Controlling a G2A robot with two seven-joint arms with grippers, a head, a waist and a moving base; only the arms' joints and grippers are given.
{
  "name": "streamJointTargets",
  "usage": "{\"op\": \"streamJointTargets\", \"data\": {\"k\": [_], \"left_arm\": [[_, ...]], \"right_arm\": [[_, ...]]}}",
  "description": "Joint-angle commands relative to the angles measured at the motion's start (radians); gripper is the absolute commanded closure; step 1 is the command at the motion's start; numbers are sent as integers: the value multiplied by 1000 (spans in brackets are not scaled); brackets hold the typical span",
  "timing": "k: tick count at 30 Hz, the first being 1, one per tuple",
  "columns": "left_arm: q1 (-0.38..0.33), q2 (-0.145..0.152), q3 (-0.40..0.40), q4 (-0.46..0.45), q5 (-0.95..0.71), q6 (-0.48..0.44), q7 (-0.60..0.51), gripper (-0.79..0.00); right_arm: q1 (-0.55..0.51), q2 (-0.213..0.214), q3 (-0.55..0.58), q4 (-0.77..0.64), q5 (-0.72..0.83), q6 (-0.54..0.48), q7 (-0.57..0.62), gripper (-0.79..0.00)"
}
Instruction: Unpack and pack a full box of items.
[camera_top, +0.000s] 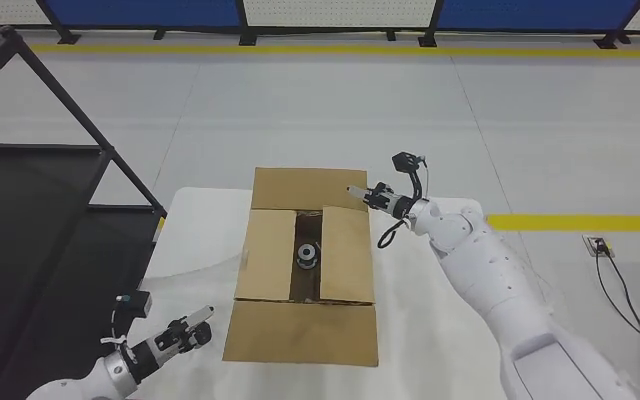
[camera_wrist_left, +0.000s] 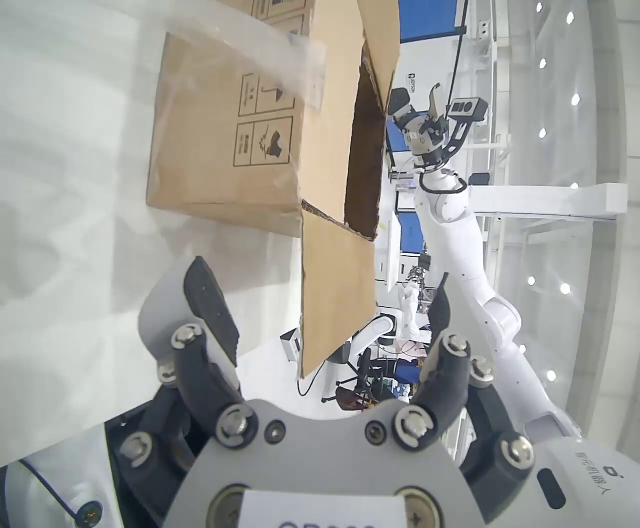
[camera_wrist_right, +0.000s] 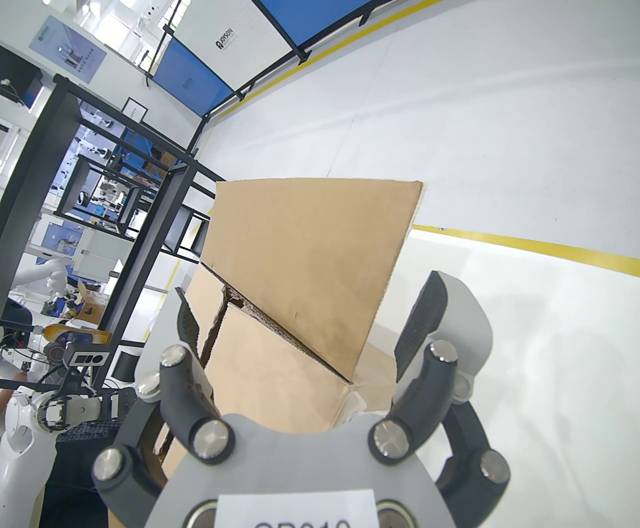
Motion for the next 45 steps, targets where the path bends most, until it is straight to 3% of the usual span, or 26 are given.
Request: {"op": "streamJointTargets", "data": {"k": [1,19,25,33,45], "left_arm": [[0,0,0,0,0,0,0,-785],[0,0,0,0,0,0,0,-785],[4,5,59,-16,83,-26,32,-785],[-2,22,73,7,34,-48,-78,-785],[-41,45,51,45,-192,28,-179,-785]], "right_arm": [[0,0,0,0,0,1,0,-785],[0,0,0,0,0,1,0,-785],[-35,2,2,-65,-13,43,-13,-785],[-53,6,23,-88,0,54,29,-785],[-41,13,81,-52,120,-99,163,-785]]}}
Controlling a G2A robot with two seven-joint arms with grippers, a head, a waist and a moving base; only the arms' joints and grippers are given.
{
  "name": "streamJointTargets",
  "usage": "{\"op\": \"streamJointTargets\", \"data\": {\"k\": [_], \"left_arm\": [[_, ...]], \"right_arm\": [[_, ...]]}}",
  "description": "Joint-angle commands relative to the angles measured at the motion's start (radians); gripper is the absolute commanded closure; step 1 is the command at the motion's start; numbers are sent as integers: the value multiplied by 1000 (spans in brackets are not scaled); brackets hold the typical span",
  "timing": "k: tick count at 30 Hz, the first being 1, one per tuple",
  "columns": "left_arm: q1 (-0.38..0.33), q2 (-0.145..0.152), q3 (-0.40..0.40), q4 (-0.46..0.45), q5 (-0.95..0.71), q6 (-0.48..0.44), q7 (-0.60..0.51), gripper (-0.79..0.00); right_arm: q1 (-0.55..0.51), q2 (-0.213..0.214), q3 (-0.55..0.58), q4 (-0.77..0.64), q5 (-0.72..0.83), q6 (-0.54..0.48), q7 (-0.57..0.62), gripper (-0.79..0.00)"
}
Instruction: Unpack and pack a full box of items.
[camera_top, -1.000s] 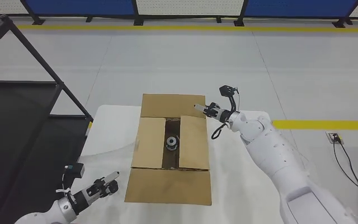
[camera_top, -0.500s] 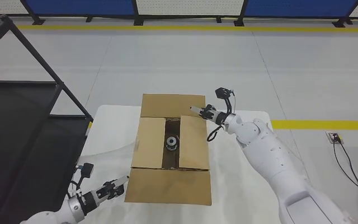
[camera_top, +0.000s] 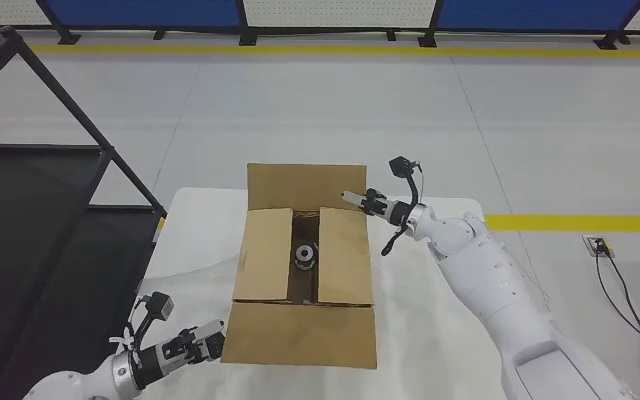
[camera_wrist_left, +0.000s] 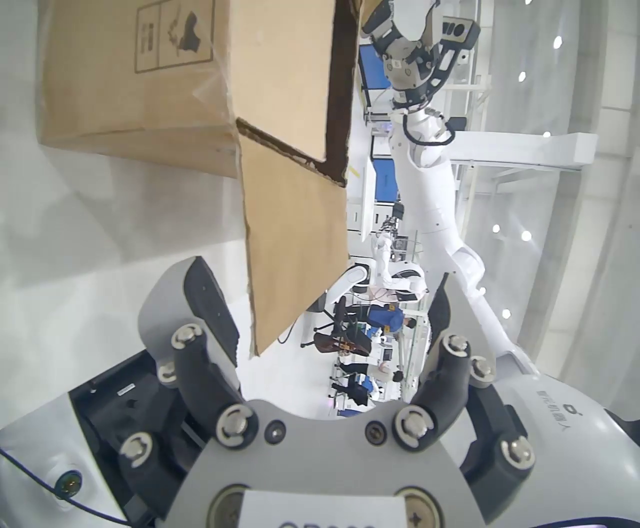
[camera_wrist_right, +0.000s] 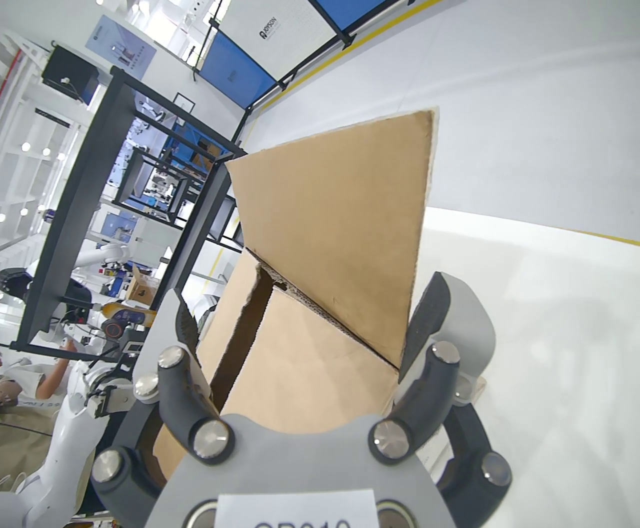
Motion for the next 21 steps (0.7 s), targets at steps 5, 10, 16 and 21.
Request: {"op": "streamJointTargets", "data": {"k": [5,10,16,21], "left_arm": [[-13,7,8,-4,-72,29,20,-785],[-18,10,23,-6,-126,51,54,-785],[-16,10,35,-38,-168,64,164,-785],[-8,8,52,-94,-184,69,267,-785]], "right_arm": [[7,4,17,8,17,-27,18,-785],[11,11,26,-1,6,-61,3,-785],[12,24,41,-34,-7,-120,10,-785],[17,42,48,-86,-44,-149,49,-785]]}}
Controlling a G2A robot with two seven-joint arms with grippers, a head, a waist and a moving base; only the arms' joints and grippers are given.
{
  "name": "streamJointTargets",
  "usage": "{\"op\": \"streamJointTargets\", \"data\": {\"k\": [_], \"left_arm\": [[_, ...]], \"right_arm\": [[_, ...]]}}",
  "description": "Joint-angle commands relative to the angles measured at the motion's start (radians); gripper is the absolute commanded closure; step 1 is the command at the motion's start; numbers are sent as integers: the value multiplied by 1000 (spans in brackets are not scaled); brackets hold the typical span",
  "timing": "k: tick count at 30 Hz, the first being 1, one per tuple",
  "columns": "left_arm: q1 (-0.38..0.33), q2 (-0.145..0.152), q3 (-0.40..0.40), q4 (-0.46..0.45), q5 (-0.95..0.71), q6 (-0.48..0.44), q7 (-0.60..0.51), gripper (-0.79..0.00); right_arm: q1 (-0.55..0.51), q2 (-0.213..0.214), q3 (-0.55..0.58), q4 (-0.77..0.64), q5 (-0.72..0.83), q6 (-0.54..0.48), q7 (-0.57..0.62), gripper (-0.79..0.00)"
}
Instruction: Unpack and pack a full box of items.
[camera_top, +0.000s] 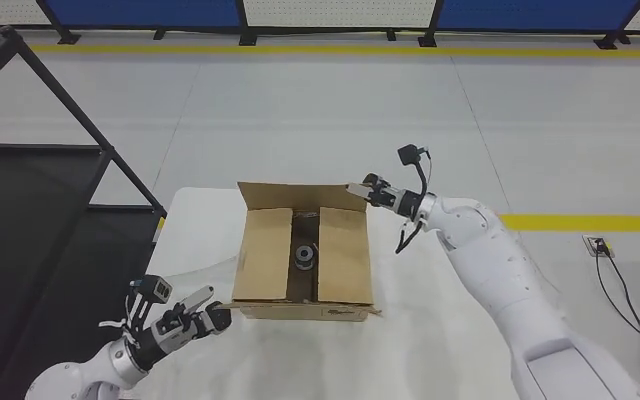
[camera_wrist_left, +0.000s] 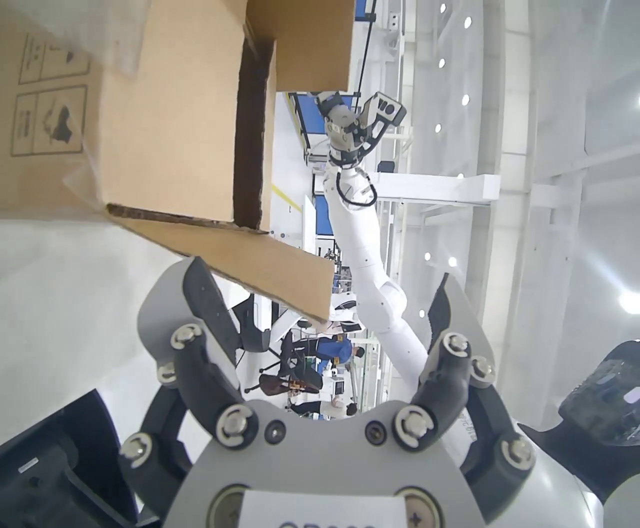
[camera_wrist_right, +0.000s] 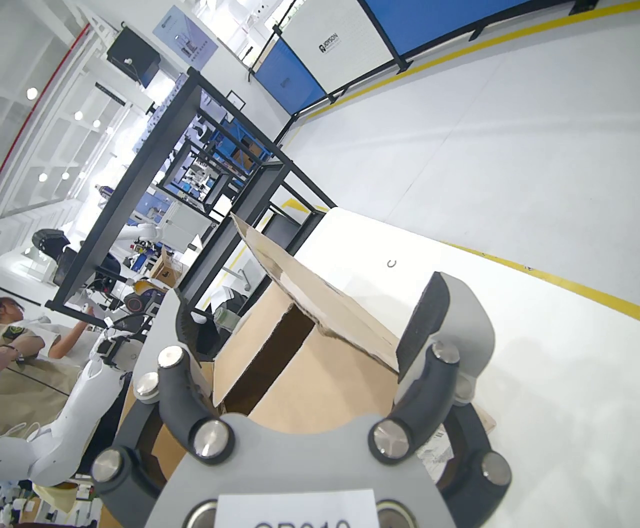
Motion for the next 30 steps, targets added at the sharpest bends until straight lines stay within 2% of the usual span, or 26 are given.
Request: {"op": "streamJointTargets", "data": {"k": [1,5,8,16,19,24,30], "left_arm": [[2,0,8,-27,9,-1,51,-785],[-4,-1,36,-71,31,16,129,-785],[-13,-1,62,-98,74,21,198,-785],[-39,-1,128,-132,151,41,303,-785],[-58,-1,146,-129,162,63,332,-785],[-85,-1,176,-121,173,101,368,-785],[-108,0,201,-111,177,124,394,-785]], "right_arm": [[2,8,1,-27,-26,0,11,-785],[-8,24,8,-106,-49,-2,59,-785],[-25,33,14,-180,-26,37,131,-785],[-76,62,50,-404,70,296,364,-785],[-106,71,67,-484,72,378,371,-785],[-160,87,93,-591,95,432,405,-785],[-185,88,85,-611,165,579,475,-785]]}}
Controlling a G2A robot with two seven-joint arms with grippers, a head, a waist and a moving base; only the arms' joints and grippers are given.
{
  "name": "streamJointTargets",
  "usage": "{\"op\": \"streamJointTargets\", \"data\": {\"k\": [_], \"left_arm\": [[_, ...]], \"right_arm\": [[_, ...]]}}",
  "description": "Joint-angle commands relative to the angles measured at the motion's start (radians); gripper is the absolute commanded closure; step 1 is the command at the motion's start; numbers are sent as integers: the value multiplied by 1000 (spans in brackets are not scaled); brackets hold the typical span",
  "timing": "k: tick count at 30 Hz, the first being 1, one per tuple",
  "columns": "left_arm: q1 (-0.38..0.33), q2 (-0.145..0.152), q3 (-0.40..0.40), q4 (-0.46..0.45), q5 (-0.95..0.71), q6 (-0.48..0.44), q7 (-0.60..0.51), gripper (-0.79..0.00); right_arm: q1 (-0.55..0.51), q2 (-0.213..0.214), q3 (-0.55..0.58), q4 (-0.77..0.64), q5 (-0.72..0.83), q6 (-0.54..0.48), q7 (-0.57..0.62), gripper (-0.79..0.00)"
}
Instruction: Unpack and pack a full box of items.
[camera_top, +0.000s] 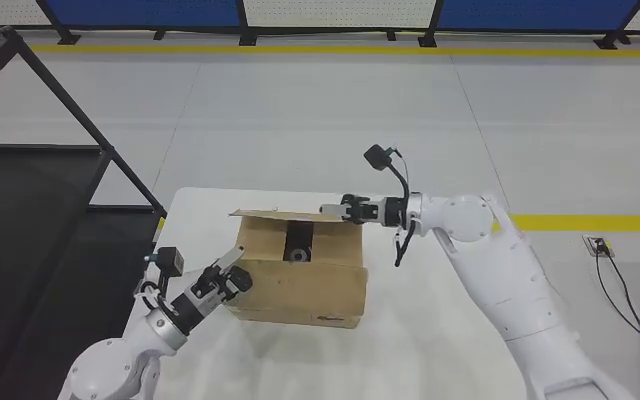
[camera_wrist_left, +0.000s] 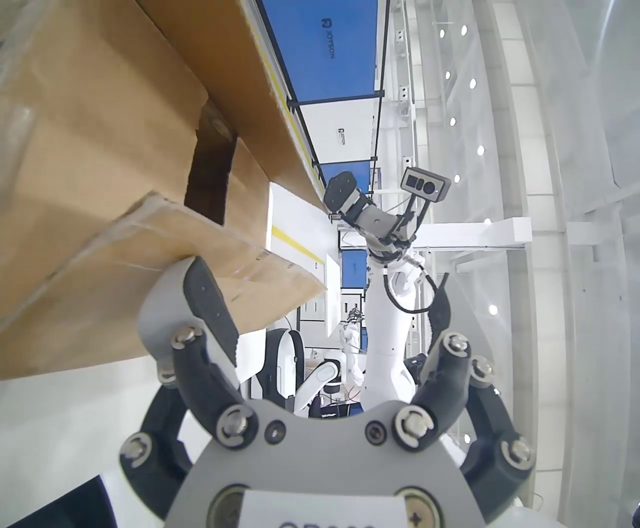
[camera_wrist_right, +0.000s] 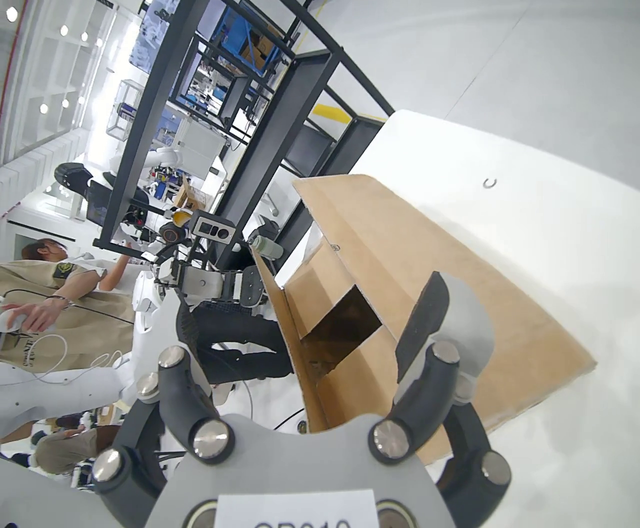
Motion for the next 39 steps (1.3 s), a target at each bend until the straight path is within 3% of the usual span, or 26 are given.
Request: {"op": "streamJointTargets", "data": {"k": [1,5,19,29,39], "left_arm": [[-6,0,8,2,7,4,12,-785],[-13,1,23,4,29,0,28,-785],[-9,4,29,2,62,8,10,-785],[-52,-11,123,48,74,52,197,-785],[-102,-28,216,94,112,61,332,-785]], "right_arm": [[4,-4,-10,21,22,75,10,-785],[25,-11,-36,52,6,134,-5,-785],[5,-13,-34,41,45,136,-3,-785],[13,-19,-30,123,162,382,55,-785],[41,-45,-44,224,306,422,81,-785]]}}
